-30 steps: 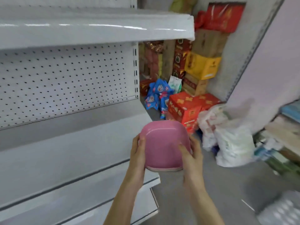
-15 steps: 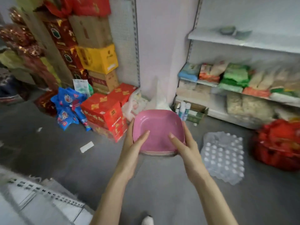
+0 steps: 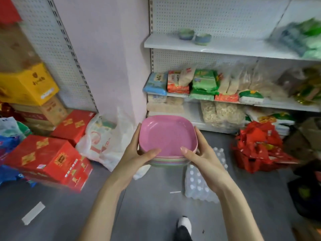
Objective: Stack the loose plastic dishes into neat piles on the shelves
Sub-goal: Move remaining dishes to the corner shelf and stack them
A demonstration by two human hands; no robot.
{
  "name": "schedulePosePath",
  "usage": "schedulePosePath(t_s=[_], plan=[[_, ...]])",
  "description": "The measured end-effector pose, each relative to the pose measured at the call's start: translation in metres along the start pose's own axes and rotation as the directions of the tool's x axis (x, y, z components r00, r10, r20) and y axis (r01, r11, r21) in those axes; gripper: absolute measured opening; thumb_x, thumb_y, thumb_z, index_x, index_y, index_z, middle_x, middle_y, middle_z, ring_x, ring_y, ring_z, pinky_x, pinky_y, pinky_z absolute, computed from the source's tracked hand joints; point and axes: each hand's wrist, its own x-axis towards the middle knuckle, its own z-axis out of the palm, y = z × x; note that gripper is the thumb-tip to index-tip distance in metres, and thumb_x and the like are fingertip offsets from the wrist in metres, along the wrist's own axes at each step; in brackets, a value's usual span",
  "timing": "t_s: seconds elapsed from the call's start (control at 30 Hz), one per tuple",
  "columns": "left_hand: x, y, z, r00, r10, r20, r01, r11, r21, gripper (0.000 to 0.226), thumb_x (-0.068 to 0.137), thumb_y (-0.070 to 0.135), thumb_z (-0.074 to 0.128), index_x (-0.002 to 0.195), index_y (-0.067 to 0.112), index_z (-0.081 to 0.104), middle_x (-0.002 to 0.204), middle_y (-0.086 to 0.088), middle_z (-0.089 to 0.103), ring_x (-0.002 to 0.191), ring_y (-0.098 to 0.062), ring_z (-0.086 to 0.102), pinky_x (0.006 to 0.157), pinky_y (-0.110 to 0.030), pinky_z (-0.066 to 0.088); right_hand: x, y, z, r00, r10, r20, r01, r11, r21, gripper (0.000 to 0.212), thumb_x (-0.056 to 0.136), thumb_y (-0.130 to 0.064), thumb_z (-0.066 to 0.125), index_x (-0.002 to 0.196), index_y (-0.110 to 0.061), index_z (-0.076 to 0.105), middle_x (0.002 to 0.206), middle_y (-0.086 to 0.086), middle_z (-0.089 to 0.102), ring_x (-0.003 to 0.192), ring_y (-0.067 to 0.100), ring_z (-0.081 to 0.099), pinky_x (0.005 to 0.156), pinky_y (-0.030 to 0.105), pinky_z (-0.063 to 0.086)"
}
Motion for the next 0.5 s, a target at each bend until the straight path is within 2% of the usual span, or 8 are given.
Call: schedulePosePath(t_s=[0.1, 0.2, 0.33, 0.43, 0.5], plan=[[0.066, -0.005, 0.027, 0.999, 0.025, 0.023, -0.025, 1.000, -0.002, 0.083, 0.069, 0.023, 0.074, 0.136, 0.050, 0.033, 0.126, 0.012, 0.055, 0.113, -0.004, 0.057, 0.077, -0.025, 0.055, 0.057, -0.003, -0.051, 1.000, -0.004, 0.015, 0.004, 0.998, -0.056, 0.105, 0.052, -0.049, 0.080, 0.143, -0.044, 0.027, 0.134, -0.020, 0.052, 0.121, 0.000, 0.051, 0.099, 0.029, 0.047], [0.125, -0.001, 0.058, 0.999, 0.045, 0.026, -0.045, 0.999, -0.002, 0.082, 0.069, 0.021, 0.075, 0.135, 0.050, 0.036, 0.125, 0.013, 0.056, 0.116, -0.008, 0.056, 0.083, -0.032, 0.055, 0.108, -0.018, -0.102, 0.998, -0.019, 0.057, 0.027, 0.990, -0.135, 0.110, 0.053, -0.046, 0.081, 0.146, -0.039, 0.023, 0.131, -0.022, 0.052, 0.119, -0.005, 0.051, 0.095, 0.021, 0.047], [0.196, 0.018, 0.084, 0.994, 0.083, 0.075, -0.088, 0.993, 0.074, 0.083, 0.068, 0.026, 0.080, 0.136, 0.045, 0.036, 0.130, 0.009, 0.053, 0.122, -0.013, 0.051, 0.090, -0.040, 0.054, 0.170, -0.043, -0.151, 0.996, -0.046, 0.082, 0.060, 0.983, -0.176, 0.106, 0.056, -0.043, 0.083, 0.145, -0.039, 0.025, 0.132, -0.024, 0.052, 0.120, -0.006, 0.050, 0.096, 0.021, 0.045], [0.245, 0.024, 0.092, 0.996, 0.075, 0.047, -0.080, 0.990, 0.119, 0.088, 0.062, 0.033, 0.080, 0.136, 0.046, 0.035, 0.124, 0.011, 0.056, 0.118, -0.013, 0.054, 0.086, -0.052, 0.054, 0.215, -0.050, -0.166, 0.994, -0.068, 0.082, 0.080, 0.985, -0.154, 0.093, 0.064, -0.034, 0.085, 0.140, -0.042, 0.033, 0.129, -0.023, 0.054, 0.116, -0.006, 0.052, 0.083, 0.013, 0.049], [0.278, 0.022, 0.096, 0.997, 0.078, 0.017, -0.079, 0.988, 0.135, 0.090, 0.058, 0.036, 0.081, 0.135, 0.044, 0.036, 0.119, 0.012, 0.059, 0.114, -0.012, 0.057, 0.083, -0.049, 0.055, 0.245, -0.049, -0.176, 0.994, -0.076, 0.079, 0.088, 0.983, -0.162, 0.088, 0.066, -0.030, 0.083, 0.139, -0.041, 0.035, 0.126, -0.023, 0.057, 0.114, -0.004, 0.054, 0.080, 0.013, 0.049]])
